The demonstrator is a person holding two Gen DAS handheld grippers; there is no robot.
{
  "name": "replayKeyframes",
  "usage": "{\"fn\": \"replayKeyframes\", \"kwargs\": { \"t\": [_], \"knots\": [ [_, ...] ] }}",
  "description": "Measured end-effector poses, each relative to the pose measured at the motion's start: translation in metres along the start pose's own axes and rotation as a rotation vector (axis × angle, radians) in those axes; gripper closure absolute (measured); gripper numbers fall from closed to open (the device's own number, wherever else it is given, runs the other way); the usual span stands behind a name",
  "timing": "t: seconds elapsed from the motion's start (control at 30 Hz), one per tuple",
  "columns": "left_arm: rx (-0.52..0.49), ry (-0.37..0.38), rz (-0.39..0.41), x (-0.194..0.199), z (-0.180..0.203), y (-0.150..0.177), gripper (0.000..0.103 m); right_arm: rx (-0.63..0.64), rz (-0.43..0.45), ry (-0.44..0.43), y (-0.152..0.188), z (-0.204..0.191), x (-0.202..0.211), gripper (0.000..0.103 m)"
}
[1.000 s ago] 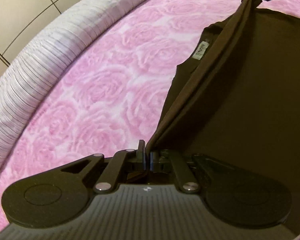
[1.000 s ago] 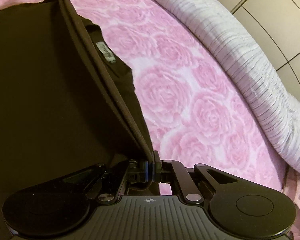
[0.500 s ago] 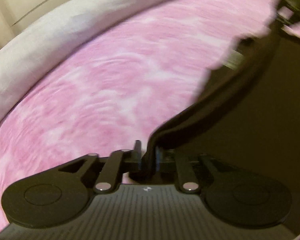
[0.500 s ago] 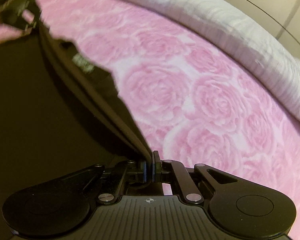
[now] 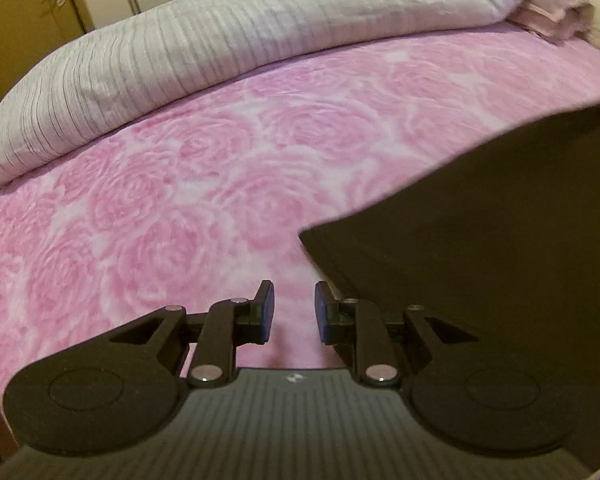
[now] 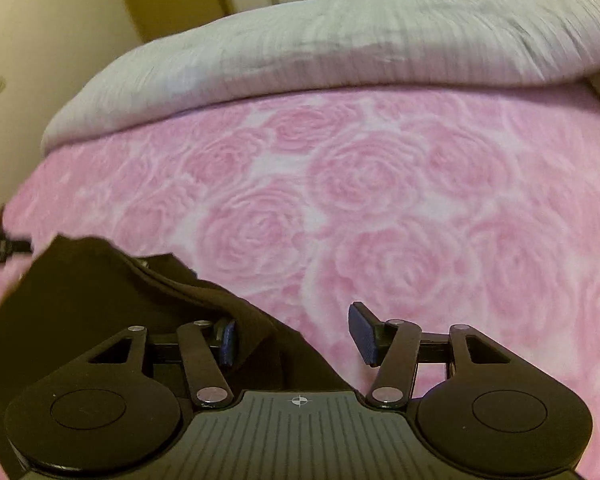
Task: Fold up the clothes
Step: 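Lay the folded hem down and open both grippers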
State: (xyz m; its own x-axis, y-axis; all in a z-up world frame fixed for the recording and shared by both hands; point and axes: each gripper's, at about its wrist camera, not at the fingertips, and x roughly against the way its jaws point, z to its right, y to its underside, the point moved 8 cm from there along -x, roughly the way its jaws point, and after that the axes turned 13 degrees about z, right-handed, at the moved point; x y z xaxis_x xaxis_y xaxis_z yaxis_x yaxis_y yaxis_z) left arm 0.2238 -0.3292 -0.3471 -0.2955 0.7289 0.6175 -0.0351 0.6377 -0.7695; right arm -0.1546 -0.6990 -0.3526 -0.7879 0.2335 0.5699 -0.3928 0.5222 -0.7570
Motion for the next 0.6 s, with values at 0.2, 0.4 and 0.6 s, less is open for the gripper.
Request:
{"fn": "replayKeyframes", "kwargs": {
  "t": [0.2,0.4,0.6],
  "knots": [
    [-0.034,0.035,0.001,0.033,0.027,0.014,0.084,-0.293,0.062,-0.060,-0.007,0.022,0.026,0.045],
    [-0.073,0.031,-0.029,0.039,0.042,0.031,0.084,-0.385,0.106,-0.084,-0.003,0.026,0.040,0.043],
    [-0.010,0.038,-0.024,0.034,0.040,0.036,0.085,-0.112,0.066,-0.038,0.019,-0.003,0.046,0.043]
  ]
}}
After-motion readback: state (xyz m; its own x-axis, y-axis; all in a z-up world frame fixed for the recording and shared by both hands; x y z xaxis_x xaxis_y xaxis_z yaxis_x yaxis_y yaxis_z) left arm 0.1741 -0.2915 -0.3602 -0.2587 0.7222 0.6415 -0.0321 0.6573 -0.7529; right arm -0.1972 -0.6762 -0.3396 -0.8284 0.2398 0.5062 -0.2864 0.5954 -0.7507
